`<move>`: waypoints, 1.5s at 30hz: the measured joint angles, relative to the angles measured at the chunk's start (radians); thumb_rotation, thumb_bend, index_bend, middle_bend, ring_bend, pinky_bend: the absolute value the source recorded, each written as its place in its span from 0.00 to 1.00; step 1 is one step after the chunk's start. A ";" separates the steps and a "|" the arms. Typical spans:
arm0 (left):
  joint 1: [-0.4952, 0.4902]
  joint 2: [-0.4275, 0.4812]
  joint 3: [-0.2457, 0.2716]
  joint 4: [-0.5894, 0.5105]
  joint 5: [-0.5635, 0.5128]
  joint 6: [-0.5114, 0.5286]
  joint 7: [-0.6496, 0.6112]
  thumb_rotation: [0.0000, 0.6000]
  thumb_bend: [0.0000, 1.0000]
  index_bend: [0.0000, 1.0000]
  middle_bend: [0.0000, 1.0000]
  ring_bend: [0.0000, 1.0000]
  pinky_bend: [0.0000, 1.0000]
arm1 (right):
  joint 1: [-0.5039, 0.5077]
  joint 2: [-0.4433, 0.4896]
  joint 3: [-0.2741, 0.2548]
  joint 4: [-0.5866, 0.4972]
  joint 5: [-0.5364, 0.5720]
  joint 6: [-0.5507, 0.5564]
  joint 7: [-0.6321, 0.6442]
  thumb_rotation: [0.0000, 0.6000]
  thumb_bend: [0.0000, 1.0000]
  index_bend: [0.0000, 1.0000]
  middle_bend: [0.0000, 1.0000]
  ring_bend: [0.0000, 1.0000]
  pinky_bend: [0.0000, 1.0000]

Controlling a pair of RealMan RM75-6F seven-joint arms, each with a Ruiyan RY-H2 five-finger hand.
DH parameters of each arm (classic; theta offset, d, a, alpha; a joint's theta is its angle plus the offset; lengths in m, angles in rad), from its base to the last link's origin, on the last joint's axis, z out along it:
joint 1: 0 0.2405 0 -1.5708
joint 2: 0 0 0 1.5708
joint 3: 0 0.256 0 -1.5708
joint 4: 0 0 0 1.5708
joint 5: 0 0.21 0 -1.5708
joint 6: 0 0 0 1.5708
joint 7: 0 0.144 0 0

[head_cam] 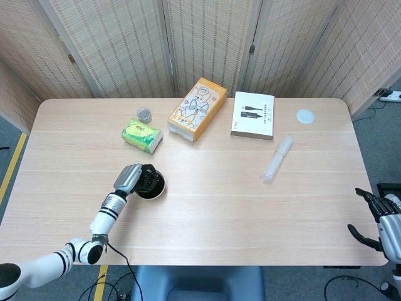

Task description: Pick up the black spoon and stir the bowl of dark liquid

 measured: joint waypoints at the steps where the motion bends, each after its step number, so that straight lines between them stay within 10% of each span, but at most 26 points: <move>1: 0.007 0.009 0.007 -0.015 0.006 0.004 0.000 1.00 0.49 0.66 0.83 0.79 0.95 | 0.000 -0.001 -0.001 0.001 -0.001 -0.001 0.000 1.00 0.16 0.16 0.24 0.28 0.29; 38: 0.035 0.019 0.002 -0.071 -0.035 0.031 0.071 1.00 0.49 0.65 0.83 0.79 0.94 | 0.000 -0.014 0.002 0.027 -0.006 0.009 0.027 1.00 0.16 0.16 0.24 0.28 0.29; 45: 0.054 0.034 0.019 -0.119 -0.030 0.046 0.091 1.00 0.49 0.52 0.81 0.78 0.94 | -0.003 -0.011 0.003 0.027 -0.008 0.019 0.033 1.00 0.16 0.16 0.24 0.28 0.29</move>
